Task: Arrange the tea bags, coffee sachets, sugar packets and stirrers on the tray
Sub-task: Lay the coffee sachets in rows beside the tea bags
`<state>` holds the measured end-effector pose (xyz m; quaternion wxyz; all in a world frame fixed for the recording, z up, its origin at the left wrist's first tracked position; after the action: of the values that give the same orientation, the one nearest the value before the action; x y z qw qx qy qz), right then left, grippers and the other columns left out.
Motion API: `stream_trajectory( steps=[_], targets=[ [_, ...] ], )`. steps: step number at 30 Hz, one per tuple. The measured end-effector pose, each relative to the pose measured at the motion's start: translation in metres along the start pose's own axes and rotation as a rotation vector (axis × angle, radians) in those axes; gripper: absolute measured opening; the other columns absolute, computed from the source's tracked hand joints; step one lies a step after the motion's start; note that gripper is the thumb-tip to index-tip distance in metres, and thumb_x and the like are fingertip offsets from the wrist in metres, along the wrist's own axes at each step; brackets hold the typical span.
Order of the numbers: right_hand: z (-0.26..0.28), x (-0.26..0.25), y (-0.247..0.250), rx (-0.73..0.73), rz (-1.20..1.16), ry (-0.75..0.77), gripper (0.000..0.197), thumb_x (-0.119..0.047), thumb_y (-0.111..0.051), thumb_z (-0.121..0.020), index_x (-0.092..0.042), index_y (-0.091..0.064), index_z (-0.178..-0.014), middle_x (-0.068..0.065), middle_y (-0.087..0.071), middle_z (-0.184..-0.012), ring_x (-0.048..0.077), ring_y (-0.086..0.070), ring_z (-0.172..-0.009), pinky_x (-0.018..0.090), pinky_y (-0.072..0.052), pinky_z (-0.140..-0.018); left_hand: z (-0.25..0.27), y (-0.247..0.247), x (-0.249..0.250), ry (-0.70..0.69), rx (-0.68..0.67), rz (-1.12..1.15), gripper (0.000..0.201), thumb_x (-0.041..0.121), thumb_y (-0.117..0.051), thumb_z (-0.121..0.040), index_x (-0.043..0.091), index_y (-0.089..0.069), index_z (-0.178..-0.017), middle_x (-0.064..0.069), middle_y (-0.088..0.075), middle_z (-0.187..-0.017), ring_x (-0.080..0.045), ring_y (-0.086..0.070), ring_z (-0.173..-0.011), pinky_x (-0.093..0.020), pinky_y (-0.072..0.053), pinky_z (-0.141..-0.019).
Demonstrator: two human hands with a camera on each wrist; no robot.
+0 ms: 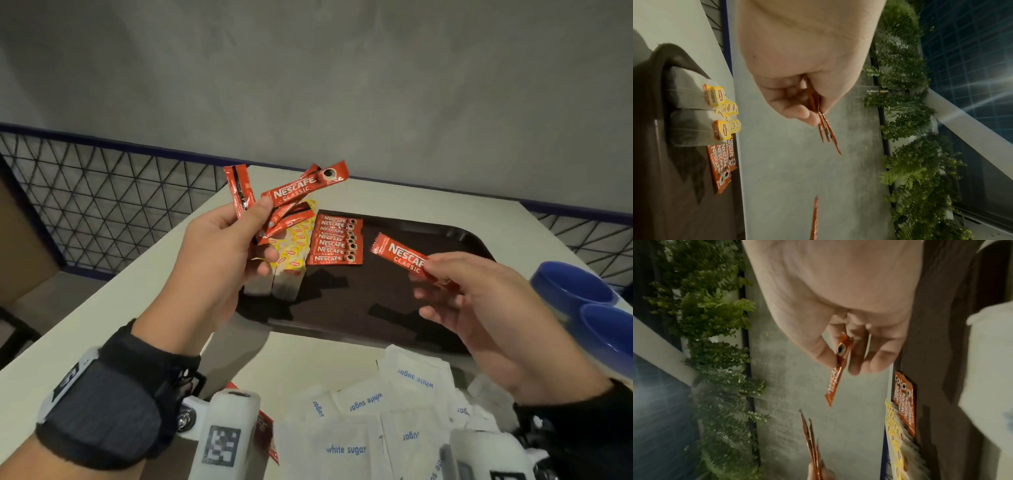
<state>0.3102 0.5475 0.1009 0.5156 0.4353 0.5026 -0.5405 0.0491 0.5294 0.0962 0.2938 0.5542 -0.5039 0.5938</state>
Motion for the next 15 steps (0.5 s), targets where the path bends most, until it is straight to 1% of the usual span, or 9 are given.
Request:
stream_trajectory(
  steps=[2,3,5,6,8,9,10,13,15],
  targets=[
    [-0.019,-0.010,-0.009,0.016,0.159,-0.012,0.006,-0.014,-0.073,-0.090,-0.013,-0.079,-0.091,0.008,-0.073,-0.086,0.018,-0.062,-0.079,0.034,-0.052,-0.069,-0.003,0.004,0.004,-0.028,0.033,0.028,0.020,0.029,-0.064,-0.101,0.014,-0.073,-0.091,-0.002,-0.069,-0.072,-0.011,-0.054,-0.048,-0.020,-0.042,-0.040],
    [-0.032,-0.014,-0.015,0.000,0.268,-0.013,0.006,-0.017,-0.075,-0.088,-0.014,-0.079,-0.090,0.005,-0.071,-0.084,0.016,-0.059,-0.076,0.032,-0.050,-0.067,-0.005,0.006,0.005,-0.037,0.043,0.032,0.020,0.030,-0.063,-0.101,0.014,-0.072,-0.092,-0.002,-0.069,-0.072,-0.011,-0.055,-0.049,-0.021,-0.042,-0.041],
    [-0.061,-0.017,-0.030,-0.083,0.499,-0.012,0.007,-0.021,-0.078,-0.086,-0.014,-0.080,-0.088,-0.002,-0.069,-0.077,0.013,-0.054,-0.072,0.030,-0.046,-0.064,-0.008,0.010,0.007,-0.041,0.058,0.036,0.021,0.031,-0.064,-0.102,0.013,-0.072,-0.095,-0.002,-0.070,-0.073,-0.011,-0.056,-0.049,-0.021,-0.043,-0.042],
    [-0.074,-0.015,-0.037,-0.140,0.617,-0.008,0.006,-0.021,-0.079,-0.086,-0.015,-0.080,-0.087,-0.004,-0.070,-0.076,0.013,-0.056,-0.073,0.029,-0.045,-0.064,-0.008,0.012,0.008,-0.040,0.061,0.039,0.021,0.032,-0.064,-0.101,0.013,-0.072,-0.096,-0.002,-0.071,-0.074,-0.011,-0.056,-0.050,-0.021,-0.043,-0.042],
    [-0.095,-0.009,-0.051,-0.250,0.858,0.006,0.005,-0.020,-0.080,-0.086,-0.017,-0.078,-0.090,-0.002,-0.074,-0.090,0.014,-0.061,-0.082,0.028,-0.045,-0.065,-0.009,0.015,0.008,-0.039,0.066,0.043,0.022,0.033,-0.065,-0.101,0.013,-0.073,-0.097,-0.002,-0.072,-0.076,-0.012,-0.057,-0.051,-0.022,-0.043,-0.043],
    [-0.104,-0.005,-0.055,-0.287,0.961,0.011,0.009,-0.019,-0.080,-0.086,-0.017,-0.076,-0.094,0.001,-0.074,-0.096,0.014,-0.062,-0.083,0.027,-0.046,-0.064,-0.010,0.016,0.008,-0.040,0.071,0.048,0.022,0.034,-0.065,-0.100,0.013,-0.074,-0.098,-0.002,-0.072,-0.076,-0.011,-0.057,-0.051,-0.022,-0.043,-0.044],
    [-0.111,-0.003,-0.059,-0.312,1.045,0.015,0.013,-0.019,-0.080,-0.086,-0.015,-0.074,-0.096,0.003,-0.074,-0.098,0.014,-0.061,-0.081,0.026,-0.048,-0.064,-0.011,0.017,0.008,-0.041,0.077,0.054,0.022,0.034,-0.065,-0.100,0.013,-0.074,-0.099,-0.002,-0.073,-0.077,-0.011,-0.057,-0.052,-0.022,-0.042,-0.044],
    [-0.127,-0.002,-0.069,-0.321,1.218,0.054,0.018,-0.023,-0.081,-0.086,-0.014,-0.068,-0.094,0.003,-0.072,-0.088,0.013,-0.062,-0.071,0.027,-0.051,-0.063,-0.014,0.019,0.008,-0.038,0.089,0.065,0.023,0.034,-0.065,-0.101,0.012,-0.074,-0.100,-0.002,-0.073,-0.077,-0.011,-0.057,-0.051,-0.022,-0.042,-0.044],
    [-0.134,-0.004,-0.074,-0.316,1.315,0.078,0.021,-0.026,-0.081,-0.086,-0.012,-0.067,-0.096,0.005,-0.075,-0.089,0.014,-0.066,-0.071,0.029,-0.056,-0.066,-0.016,0.020,0.007,-0.035,0.093,0.065,0.023,0.034,-0.065,-0.101,0.013,-0.074,-0.100,-0.002,-0.073,-0.077,-0.010,-0.056,-0.051,-0.021,-0.041,-0.043]
  ],
)
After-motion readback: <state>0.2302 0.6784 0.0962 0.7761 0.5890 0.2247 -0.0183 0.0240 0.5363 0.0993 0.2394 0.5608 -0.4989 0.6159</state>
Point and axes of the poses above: each hand's wrist, its own z-axis away from the middle knuckle, its own y-axis out of the back of the hand, x = y × z, the point moved 1 cm from there along -z, towards the middle knuckle
